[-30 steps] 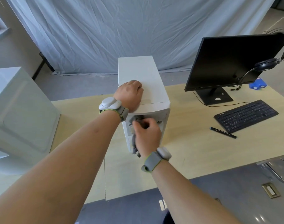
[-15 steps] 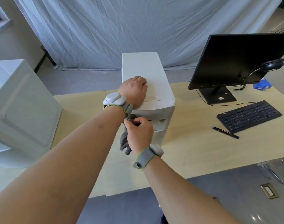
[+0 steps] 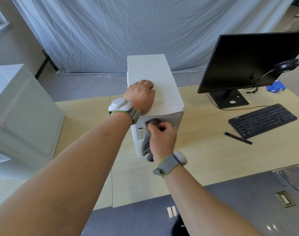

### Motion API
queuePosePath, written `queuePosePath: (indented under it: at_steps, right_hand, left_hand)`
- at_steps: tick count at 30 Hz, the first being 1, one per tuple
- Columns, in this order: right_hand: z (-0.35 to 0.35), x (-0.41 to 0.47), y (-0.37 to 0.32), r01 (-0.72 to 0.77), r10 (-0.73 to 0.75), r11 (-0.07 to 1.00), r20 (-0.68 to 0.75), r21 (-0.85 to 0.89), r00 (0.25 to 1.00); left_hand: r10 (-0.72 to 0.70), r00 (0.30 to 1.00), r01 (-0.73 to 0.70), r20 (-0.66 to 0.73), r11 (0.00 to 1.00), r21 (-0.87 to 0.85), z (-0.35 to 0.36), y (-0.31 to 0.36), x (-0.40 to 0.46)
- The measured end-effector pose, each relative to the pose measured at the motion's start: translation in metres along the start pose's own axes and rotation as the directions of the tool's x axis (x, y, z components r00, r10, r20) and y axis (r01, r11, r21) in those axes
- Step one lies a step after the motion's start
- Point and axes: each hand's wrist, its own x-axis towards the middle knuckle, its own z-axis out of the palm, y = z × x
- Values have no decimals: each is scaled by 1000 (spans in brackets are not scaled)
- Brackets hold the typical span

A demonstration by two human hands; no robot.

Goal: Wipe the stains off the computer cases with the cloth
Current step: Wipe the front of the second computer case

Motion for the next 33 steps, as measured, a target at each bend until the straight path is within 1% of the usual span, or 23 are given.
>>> queuePosePath:
  at_steps: [1, 2, 3, 5, 7, 8, 10, 12, 14, 16, 17, 18, 21, 23, 24, 25, 26, 29, 30, 31, 33]
  right_hand:
    - [4, -5, -2, 16, -12, 999, 74, -44, 997]
    - [8, -7, -3, 13, -6, 998, 115, -67, 993]
    - [7, -7, -6, 1, 6, 998, 114, -59, 993]
    - [-4, 1, -11, -4, 4, 1000, 27, 9, 1000]
    - [-23, 15, -13, 44, -38, 998, -108, 51, 993]
    - [-33, 22, -10, 69, -60, 996, -152, 50, 987]
    - [-46, 32, -6, 92, -83, 995, -165, 43, 983]
    - [-55, 44, 1, 30, -16, 997, -173, 78, 985]
    - [-63, 55, 7, -84, 101, 991, -175, 103, 979]
    - [-71, 63, 12, -146, 157, 985, -120, 95, 980]
    - [-72, 64, 10, -142, 151, 985, -95, 95, 984]
    - [-70, 64, 5, -106, 116, 988, -89, 110, 989]
    - [-68, 61, -18, 97, -81, 986, -126, 134, 989]
    - [-67, 58, -26, 217, -206, 973, -125, 84, 971]
    - [-68, 56, -25, 249, -244, 968, -118, 37, 963]
    - [-69, 55, -20, 260, -260, 966, -108, -16, 960]
    - [-69, 54, -11, 238, -243, 969, -96, -61, 965]
    - [-70, 55, 12, 52, -63, 990, -79, -132, 995]
    - [-69, 55, 14, 20, -30, 992, -77, -128, 997]
    - [-66, 56, 11, 27, -36, 993, -84, -112, 996]
    - [-65, 56, -3, 121, -132, 988, -120, -97, 984]
  left_hand:
    - [3, 1000, -3, 6, 1000, 0, 0, 1, 0]
    - [3, 1000, -3, 10, 1000, -1, -1, -2, 0]
    - [6, 1000, -6, 17, 1000, -2, -1, -2, -1]
    - [5, 1000, -5, 20, 1000, 5, -1, -3, -1]
    - [9, 1000, -10, 13, 1000, 21, 0, 0, 0]
    - [8, 1000, -8, 14, 1000, 30, 1, 1, -1]
    - [11, 1000, -12, 12, 999, 43, 2, 1, -1]
    - [-1, 1000, 0, 13, 999, 47, 2, 1, -2]
    - [-7, 1000, 7, 13, 999, 48, 1, 2, -1]
    - [-1, 1000, 0, 14, 999, 52, 1, 4, -1]
    - [0, 1000, 0, 11, 999, 53, 2, 4, -1]
    - [-2, 1000, 1, 8, 998, 57, 1, 4, -1]
    - [-6, 1000, 5, 17, 998, 69, 1, 3, -1]
    - [1, 1000, -3, 16, 998, 69, 1, 4, -1]
    - [1, 1000, -2, 18, 998, 68, 1, 4, -1]
    - [-3, 1000, 2, 16, 998, 64, 1, 5, 0]
    - [-6, 1000, 5, 16, 998, 63, 1, 4, 0]
    - [-16, 1000, 14, 23, 998, 64, 1, 5, 0]
    - [-18, 1000, 16, 25, 998, 66, 1, 4, -1]
    - [-18, 1000, 16, 24, 998, 67, 1, 3, -1]
    - [-13, 1000, 11, 21, 998, 66, 1, 4, 0]
